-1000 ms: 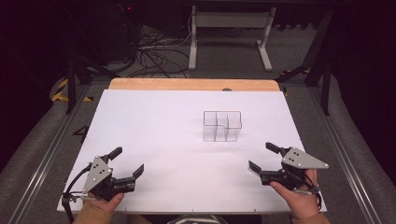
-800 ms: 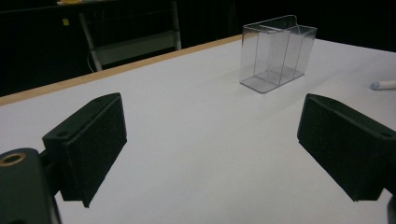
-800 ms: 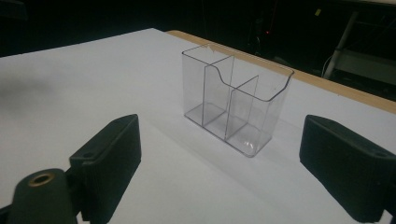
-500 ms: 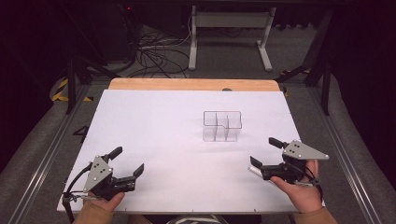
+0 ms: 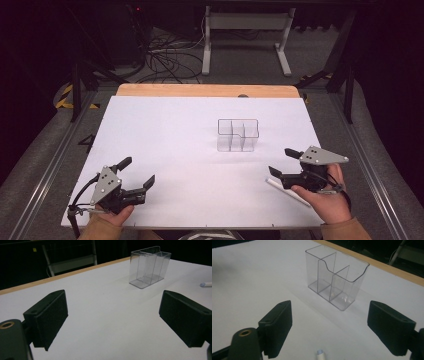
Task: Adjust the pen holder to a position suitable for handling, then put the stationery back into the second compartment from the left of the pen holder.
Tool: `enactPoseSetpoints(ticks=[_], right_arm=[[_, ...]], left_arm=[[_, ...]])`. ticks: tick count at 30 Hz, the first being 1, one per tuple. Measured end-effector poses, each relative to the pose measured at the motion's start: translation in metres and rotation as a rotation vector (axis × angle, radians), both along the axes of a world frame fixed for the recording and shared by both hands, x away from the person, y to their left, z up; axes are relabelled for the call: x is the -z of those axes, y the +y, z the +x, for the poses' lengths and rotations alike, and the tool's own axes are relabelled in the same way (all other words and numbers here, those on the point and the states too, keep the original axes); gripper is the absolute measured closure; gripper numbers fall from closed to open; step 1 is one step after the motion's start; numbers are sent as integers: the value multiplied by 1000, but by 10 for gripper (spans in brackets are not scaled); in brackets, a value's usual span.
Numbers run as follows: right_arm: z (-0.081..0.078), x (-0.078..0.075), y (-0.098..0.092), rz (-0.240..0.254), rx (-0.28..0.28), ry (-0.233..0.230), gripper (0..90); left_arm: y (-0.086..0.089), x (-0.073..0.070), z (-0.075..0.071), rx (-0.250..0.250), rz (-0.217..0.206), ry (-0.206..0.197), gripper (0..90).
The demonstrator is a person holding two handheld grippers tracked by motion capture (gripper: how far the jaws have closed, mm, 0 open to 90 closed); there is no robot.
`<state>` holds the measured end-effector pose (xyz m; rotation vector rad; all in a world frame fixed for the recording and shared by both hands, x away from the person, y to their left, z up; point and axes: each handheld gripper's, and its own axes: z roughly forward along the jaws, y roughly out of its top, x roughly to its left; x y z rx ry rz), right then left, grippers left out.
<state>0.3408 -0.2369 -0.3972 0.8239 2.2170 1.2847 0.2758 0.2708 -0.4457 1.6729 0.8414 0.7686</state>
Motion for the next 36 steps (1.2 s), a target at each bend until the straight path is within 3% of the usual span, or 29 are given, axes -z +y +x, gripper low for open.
enactPoseSetpoints(ticks=[11, 14, 15, 19, 29, 36], right_arm=[[2, 0, 0, -73, -15, 56, 279], [2, 1, 1, -85, -22, 88, 325], [4, 2, 1, -112, -25, 116, 320], [5, 3, 2, -146, -32, 148, 350], [7, 6, 3, -199, -43, 184, 335], [9, 11, 4, -295, -29, 252, 311]], left_arm=[[-1, 0, 1, 0, 6, 1, 93], [-1, 0, 1, -2, 2, 3, 93], [0, 0, 1, -2, 0, 1, 93], [-1, 0, 1, -2, 1, 1, 93], [-1, 0, 2, 1, 1, -1, 93], [-1, 0, 2, 1, 0, 1, 93]])
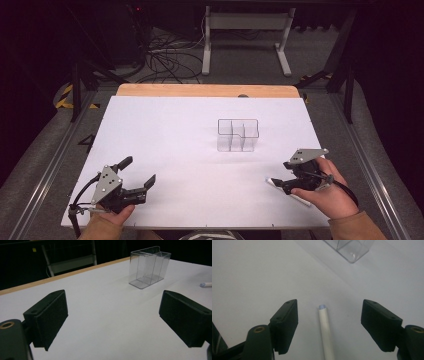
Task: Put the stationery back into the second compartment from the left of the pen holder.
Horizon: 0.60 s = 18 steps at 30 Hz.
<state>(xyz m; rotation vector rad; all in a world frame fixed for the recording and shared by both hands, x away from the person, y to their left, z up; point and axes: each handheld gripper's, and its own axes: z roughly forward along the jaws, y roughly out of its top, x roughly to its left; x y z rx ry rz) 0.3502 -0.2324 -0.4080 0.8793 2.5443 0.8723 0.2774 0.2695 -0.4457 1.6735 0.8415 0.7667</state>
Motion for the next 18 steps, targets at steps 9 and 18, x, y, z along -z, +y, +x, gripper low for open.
enactPoseSetpoints(ticks=[9, 18], right_arm=[[2, 8, 2, -120, -18, 77, 361], [6, 12, 5, -225, -49, 131, 454]], left_arm=[[0, 0, 0, 0, 4, 0, 93], [0, 0, 0, 1, 4, 0, 94]])
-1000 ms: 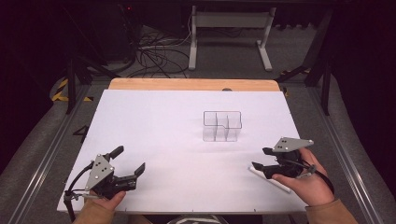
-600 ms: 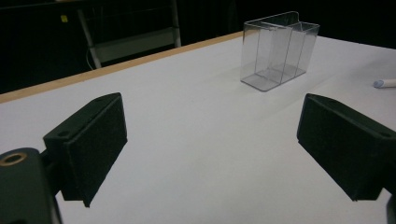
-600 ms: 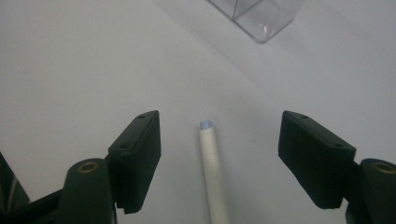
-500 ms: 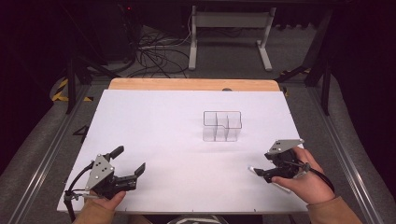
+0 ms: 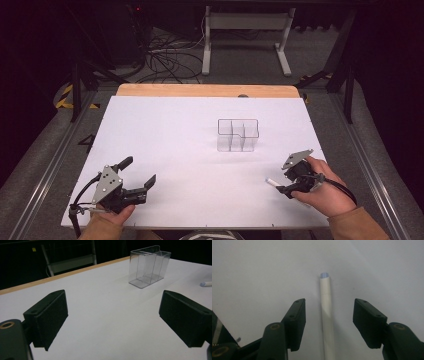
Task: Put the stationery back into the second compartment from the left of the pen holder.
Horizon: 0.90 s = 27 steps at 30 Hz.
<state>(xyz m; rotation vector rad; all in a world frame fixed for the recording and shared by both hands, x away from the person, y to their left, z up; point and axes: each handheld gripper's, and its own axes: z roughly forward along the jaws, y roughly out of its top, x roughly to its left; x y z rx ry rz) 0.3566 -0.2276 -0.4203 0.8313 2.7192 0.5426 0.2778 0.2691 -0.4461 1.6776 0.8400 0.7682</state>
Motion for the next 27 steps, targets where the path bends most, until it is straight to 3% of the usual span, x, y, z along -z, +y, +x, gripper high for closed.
enactPoseSetpoints(ticks=[15, 27], right_arm=[[10, 7, 10, -189, -103, 89, 600], [16, 14, 13, -216, -92, 143, 688]], left_arm=[[-1, 1, 1, 2, 5, 8, 95], [0, 1, 1, 2, 4, 10, 95]])
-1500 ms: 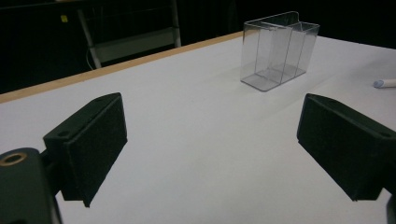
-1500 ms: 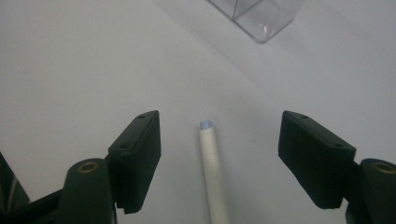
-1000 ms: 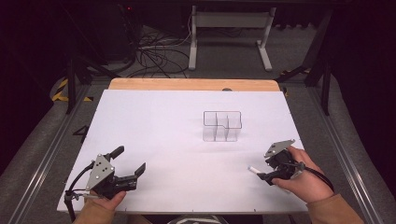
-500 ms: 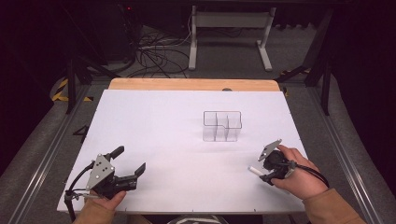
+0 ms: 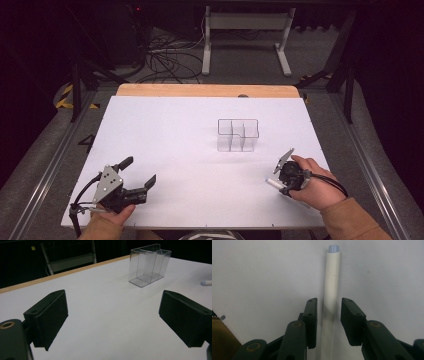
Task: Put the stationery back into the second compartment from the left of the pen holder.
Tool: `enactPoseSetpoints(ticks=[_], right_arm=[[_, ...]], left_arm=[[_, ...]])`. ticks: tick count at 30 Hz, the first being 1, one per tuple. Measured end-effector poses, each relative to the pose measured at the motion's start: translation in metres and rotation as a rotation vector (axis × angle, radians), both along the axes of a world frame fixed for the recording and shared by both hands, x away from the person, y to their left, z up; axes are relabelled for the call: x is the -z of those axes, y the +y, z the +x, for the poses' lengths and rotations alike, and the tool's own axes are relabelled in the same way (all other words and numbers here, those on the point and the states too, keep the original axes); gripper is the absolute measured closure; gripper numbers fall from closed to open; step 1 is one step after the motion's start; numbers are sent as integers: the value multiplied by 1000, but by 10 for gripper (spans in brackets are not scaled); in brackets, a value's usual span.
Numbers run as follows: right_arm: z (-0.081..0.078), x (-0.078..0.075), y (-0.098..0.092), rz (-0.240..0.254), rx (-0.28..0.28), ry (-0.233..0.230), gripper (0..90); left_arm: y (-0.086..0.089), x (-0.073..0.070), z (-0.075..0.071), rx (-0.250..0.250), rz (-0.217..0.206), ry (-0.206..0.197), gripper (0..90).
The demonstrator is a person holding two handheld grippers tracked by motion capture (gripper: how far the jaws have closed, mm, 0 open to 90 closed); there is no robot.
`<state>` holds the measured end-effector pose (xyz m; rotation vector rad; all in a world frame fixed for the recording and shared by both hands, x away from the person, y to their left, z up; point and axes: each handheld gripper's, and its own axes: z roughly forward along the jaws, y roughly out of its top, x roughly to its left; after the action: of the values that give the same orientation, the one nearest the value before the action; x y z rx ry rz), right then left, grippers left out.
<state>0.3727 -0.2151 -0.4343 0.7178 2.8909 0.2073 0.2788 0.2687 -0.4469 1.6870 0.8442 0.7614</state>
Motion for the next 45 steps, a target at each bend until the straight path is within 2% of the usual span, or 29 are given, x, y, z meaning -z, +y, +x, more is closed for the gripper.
enactPoseSetpoints(ticks=[11, 32, 39, 45], right_arm=[[3, 6, 1, -37, 7, 27, 779], [2, 7, 4, -56, 15, 19, 794], [1, 6, 2, -29, 32, 16, 795], [-2, -6, 1, 14, 26, -21, 795]], left_arm=[[0, 0, 0, 2, 0, 0, 95], [0, 0, -1, 0, 2, -2, 95], [0, 0, 0, -1, 1, -2, 95], [0, 0, 0, -2, 2, -3, 95]])
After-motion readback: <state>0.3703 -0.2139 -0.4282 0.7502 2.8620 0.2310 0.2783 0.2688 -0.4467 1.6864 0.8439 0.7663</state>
